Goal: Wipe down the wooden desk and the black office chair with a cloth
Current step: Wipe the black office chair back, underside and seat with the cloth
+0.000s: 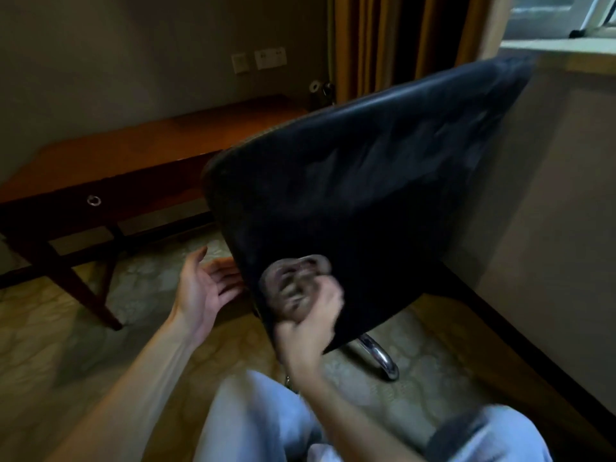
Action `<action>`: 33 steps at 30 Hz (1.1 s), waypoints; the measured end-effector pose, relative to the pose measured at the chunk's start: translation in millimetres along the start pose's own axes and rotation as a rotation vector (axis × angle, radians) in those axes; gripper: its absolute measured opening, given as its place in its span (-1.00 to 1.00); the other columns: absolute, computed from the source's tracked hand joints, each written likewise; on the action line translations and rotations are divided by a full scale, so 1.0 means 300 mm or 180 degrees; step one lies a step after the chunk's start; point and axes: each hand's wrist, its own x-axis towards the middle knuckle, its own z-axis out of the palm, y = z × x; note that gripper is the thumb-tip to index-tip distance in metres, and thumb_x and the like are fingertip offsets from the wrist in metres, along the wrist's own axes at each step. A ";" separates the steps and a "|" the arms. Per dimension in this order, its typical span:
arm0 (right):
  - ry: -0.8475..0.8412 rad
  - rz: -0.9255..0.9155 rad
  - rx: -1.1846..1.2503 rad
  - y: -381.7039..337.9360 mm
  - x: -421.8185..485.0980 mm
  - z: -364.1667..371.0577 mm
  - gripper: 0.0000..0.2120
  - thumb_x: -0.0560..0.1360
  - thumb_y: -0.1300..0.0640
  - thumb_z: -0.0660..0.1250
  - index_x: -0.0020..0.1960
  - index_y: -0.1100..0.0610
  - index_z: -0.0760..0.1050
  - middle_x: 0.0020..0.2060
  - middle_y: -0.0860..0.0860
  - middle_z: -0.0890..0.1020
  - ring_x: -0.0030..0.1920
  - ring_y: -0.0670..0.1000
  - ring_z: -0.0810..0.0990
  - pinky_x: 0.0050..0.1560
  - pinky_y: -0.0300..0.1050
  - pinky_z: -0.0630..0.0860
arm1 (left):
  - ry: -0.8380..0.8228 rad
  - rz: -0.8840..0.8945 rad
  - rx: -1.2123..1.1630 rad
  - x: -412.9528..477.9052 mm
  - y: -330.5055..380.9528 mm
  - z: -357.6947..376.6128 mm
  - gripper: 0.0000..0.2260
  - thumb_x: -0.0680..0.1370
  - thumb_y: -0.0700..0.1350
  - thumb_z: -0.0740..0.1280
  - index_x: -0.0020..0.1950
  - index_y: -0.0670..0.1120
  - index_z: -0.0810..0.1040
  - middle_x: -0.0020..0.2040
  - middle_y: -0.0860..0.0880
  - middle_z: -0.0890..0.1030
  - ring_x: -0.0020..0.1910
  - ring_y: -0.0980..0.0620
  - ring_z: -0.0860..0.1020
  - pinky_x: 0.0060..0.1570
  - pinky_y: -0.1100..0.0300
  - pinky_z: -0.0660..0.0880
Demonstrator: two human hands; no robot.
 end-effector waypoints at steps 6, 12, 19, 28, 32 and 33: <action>-0.1538 -0.0757 -0.0322 -0.004 -0.134 0.100 -0.45 0.28 0.13 0.26 0.26 -0.13 0.35 0.22 -0.20 0.41 0.26 -0.04 0.46 0.12 -0.01 0.56 | -0.0109 0.0094 -0.0092 -0.080 0.035 -0.037 -0.45 0.65 0.22 0.12 0.13 -0.19 0.69 0.12 -0.23 0.71 0.13 -0.17 0.68 0.19 -0.02 0.54; 0.0096 -0.0101 0.0418 0.007 0.078 -0.156 -0.69 0.35 0.14 0.28 0.09 -0.03 0.46 -0.01 -0.09 0.59 0.00 -0.01 0.60 0.12 0.16 0.53 | 0.0236 0.0117 -0.0005 -0.095 0.027 -0.003 -0.48 0.70 0.21 0.03 0.22 -0.12 0.62 0.16 -0.12 0.72 0.27 -0.07 0.62 0.34 0.00 0.48; 0.1098 -0.0486 0.0157 -0.159 0.296 -0.318 -0.44 0.36 0.11 0.30 0.36 -0.06 0.35 0.26 -0.02 0.46 0.26 0.08 0.50 0.18 0.04 0.46 | 0.0262 0.0050 -0.0006 -0.116 0.033 0.011 -0.46 0.70 0.24 0.02 0.16 -0.10 0.65 0.13 -0.11 0.73 0.23 -0.05 0.65 0.42 -0.01 0.43; 0.0471 -0.0282 -0.0587 -0.226 -0.058 0.141 -0.33 0.26 0.21 0.39 0.34 0.07 0.27 0.25 0.09 0.40 0.26 0.18 0.37 -0.02 0.24 0.56 | 0.0167 -0.0164 -0.0351 -0.102 0.006 0.001 -0.34 0.65 0.32 0.01 0.10 -0.11 0.75 0.14 -0.16 0.72 0.14 -0.11 0.68 0.21 0.01 0.51; -0.0260 -0.0812 -0.0860 -0.204 -0.093 0.116 -0.33 0.24 0.10 0.37 0.31 -0.04 0.24 0.21 -0.02 0.37 0.26 0.10 0.40 -0.03 0.10 0.54 | 0.0047 -0.0152 -0.0399 -0.107 0.001 -0.028 -0.32 0.58 0.42 0.06 0.18 -0.05 0.74 0.20 -0.16 0.71 0.18 -0.13 0.68 0.17 -0.02 0.54; -0.0352 -0.0896 -0.0790 -0.211 -0.084 0.093 -0.36 0.27 0.08 0.39 0.30 -0.07 0.26 0.20 -0.05 0.37 0.25 0.09 0.44 -0.02 0.04 0.51 | 0.0017 -0.0154 -0.0405 -0.106 0.002 -0.035 -0.32 0.57 0.43 0.06 0.17 -0.04 0.74 0.19 -0.16 0.71 0.17 -0.12 0.69 0.16 -0.02 0.54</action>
